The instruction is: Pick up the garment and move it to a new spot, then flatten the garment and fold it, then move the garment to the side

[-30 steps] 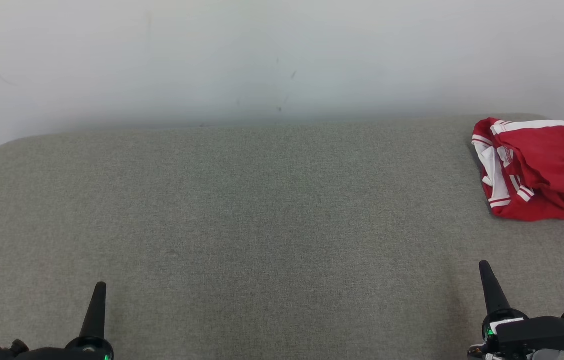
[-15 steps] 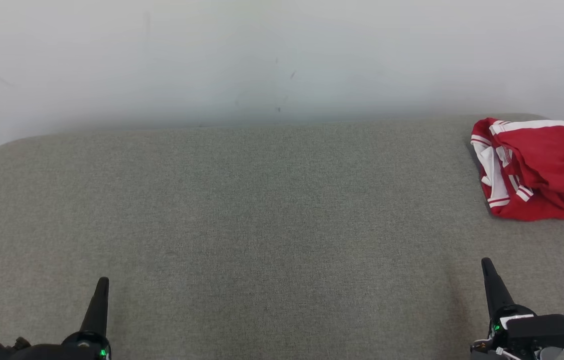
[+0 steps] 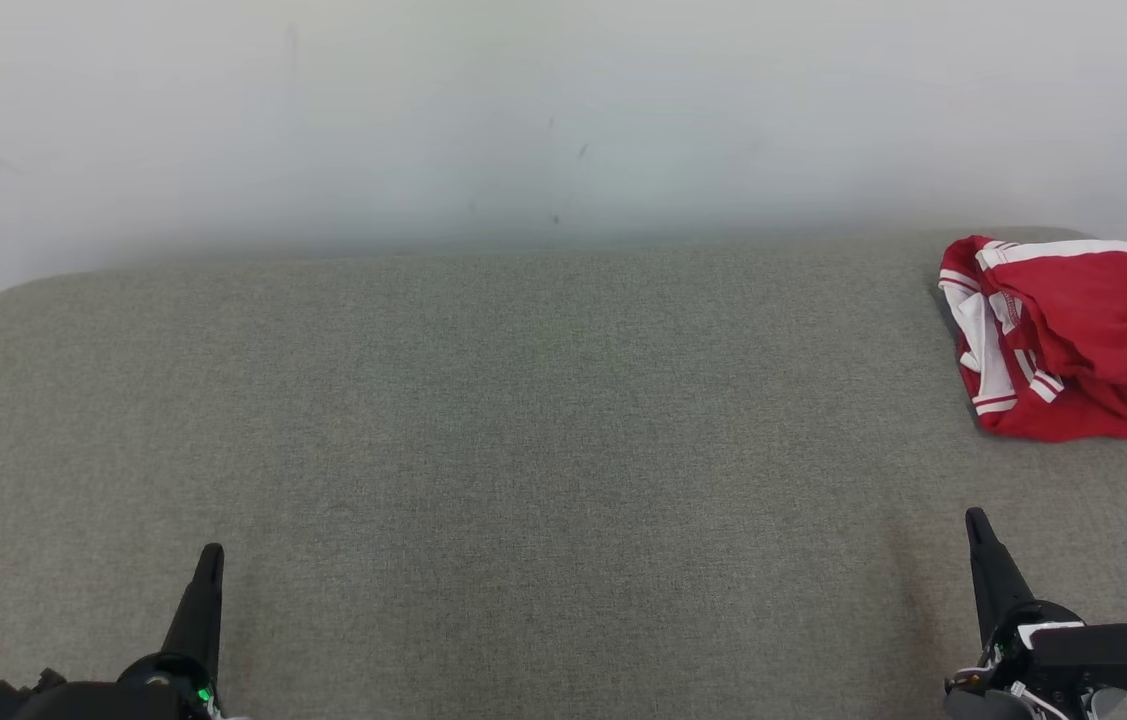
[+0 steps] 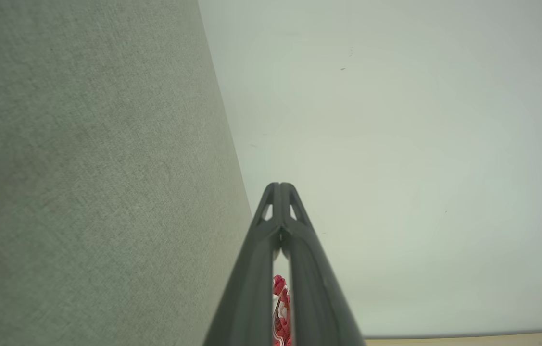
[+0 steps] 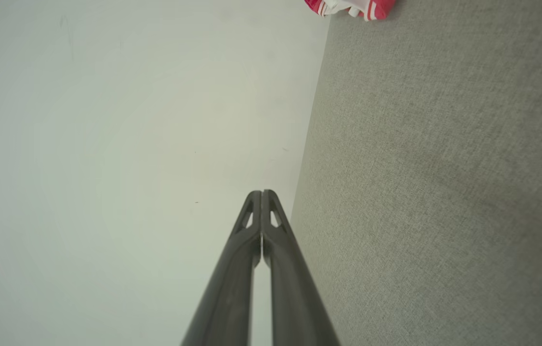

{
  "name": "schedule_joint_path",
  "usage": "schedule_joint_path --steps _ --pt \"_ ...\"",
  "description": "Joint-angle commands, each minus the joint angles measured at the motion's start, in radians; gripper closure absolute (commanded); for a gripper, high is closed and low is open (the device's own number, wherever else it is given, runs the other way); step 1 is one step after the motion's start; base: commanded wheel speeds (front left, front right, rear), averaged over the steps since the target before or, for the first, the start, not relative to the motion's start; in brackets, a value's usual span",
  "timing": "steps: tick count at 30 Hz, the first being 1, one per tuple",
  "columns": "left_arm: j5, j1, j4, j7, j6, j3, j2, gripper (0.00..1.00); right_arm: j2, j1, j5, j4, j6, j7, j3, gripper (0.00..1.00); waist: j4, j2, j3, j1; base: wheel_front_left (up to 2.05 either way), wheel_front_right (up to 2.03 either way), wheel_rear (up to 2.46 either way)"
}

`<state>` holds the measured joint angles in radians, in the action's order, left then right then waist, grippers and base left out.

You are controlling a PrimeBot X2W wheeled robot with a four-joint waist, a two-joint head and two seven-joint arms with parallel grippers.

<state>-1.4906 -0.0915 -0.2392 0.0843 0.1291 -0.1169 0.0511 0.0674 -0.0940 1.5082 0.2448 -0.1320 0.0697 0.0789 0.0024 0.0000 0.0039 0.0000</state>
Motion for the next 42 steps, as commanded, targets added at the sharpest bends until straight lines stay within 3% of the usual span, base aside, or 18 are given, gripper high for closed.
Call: schedule_joint_path --steps 1,17,42 --pt "-0.023 -0.012 -0.001 0.007 0.002 0.0 0.0 1.0 -0.003 -0.009 0.02 -0.003 0.002 0.005 0.005 1.0 0.0 0.0 0.0 0.0 0.0 0.0 0.0" --pt "-0.127 -0.024 -0.008 0.034 0.003 0.003 -0.001 1.0 -0.006 -0.017 0.122 -0.002 0.002 0.034 0.021 1.0 -0.002 0.0 -0.001 0.0 0.0 0.0 0.0" --pt "-0.124 -0.023 -0.008 0.034 0.002 0.003 -0.001 1.0 -0.01 -0.017 0.113 -0.001 0.002 0.038 0.025 1.0 -0.002 0.0 -0.001 0.0 0.0 0.0 0.0"
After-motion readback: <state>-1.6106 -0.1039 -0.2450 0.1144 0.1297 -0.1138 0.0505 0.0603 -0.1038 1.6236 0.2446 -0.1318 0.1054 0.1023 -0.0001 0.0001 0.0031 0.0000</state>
